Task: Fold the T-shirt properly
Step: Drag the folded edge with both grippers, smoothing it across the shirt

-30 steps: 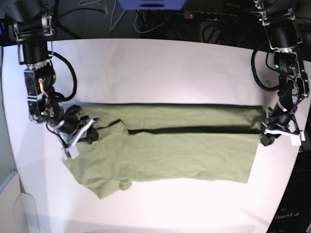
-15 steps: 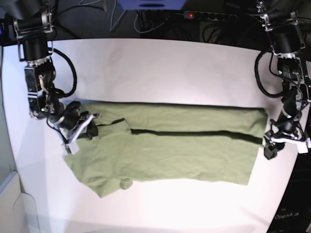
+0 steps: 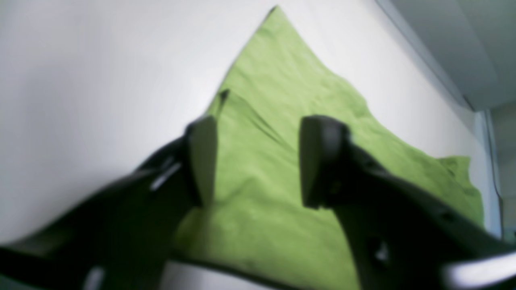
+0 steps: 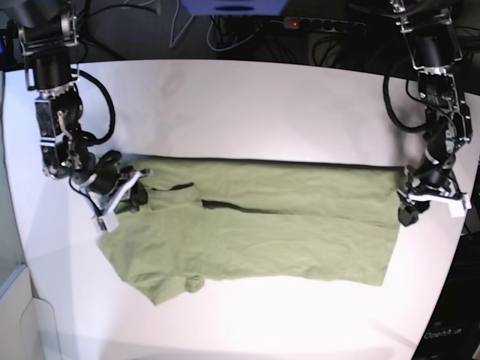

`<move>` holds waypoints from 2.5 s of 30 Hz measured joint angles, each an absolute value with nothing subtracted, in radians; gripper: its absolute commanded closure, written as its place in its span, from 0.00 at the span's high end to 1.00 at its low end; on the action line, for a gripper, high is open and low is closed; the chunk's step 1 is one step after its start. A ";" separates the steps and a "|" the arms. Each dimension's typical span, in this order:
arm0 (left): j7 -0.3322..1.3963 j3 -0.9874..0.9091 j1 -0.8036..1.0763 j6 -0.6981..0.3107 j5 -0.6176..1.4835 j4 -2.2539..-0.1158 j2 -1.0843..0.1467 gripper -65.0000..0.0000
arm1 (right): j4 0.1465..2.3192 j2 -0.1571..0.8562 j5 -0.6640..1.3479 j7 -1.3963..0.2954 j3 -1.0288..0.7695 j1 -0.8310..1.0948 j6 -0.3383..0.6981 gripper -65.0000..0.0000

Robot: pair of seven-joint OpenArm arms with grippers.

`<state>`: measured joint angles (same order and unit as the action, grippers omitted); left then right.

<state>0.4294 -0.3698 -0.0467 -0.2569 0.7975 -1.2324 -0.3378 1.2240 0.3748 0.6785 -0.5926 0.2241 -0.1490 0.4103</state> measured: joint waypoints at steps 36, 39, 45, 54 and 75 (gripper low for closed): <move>0.425 -0.286 -0.045 -0.255 0.796 -1.111 -0.347 0.05 | 1.332 0.401 0.529 -0.620 0.161 -0.054 0.414 0.01; 0.422 -0.286 -0.049 -0.258 0.781 -1.098 -0.346 0.04 | 1.332 0.376 0.491 -0.617 0.159 -0.045 0.414 0.01; 0.422 -0.292 -0.047 -0.255 0.683 -1.088 -0.343 0.04 | 1.319 0.361 0.476 -0.594 0.159 -0.032 0.414 0.00; 0.377 -0.297 0.057 -0.282 0.703 -1.109 -0.352 0.04 | 1.328 0.364 0.508 -0.534 0.123 0.039 0.419 0.00; 0.440 -0.414 0.476 -0.251 0.673 -1.509 -0.338 0.04 | 1.439 0.396 0.525 -0.331 0.091 0.297 0.434 0.00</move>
<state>0.4404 -0.4137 0.4759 -0.2508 0.6735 -1.5089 -0.3378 1.4391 0.3962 0.5251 -0.3309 0.0910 0.2974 0.4335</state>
